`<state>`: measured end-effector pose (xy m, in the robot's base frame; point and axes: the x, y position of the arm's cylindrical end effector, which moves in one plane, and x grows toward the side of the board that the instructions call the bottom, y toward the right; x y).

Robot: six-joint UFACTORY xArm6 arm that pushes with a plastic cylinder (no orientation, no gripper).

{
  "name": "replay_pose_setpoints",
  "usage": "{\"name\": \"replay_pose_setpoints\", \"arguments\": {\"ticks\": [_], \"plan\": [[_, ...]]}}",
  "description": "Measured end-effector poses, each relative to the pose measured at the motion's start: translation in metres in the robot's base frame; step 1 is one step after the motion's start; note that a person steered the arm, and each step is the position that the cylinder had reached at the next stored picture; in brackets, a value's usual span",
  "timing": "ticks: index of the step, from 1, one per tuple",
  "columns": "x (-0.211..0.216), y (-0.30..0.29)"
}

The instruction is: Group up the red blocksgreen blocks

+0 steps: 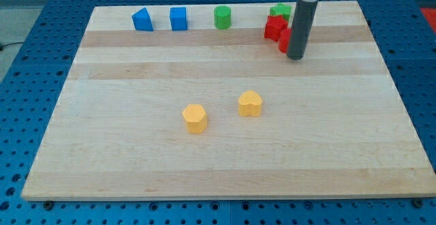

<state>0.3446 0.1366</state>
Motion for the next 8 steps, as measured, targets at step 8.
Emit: {"name": "replay_pose_setpoints", "arguments": {"ticks": [8], "plan": [[-0.122,-0.188]]}}
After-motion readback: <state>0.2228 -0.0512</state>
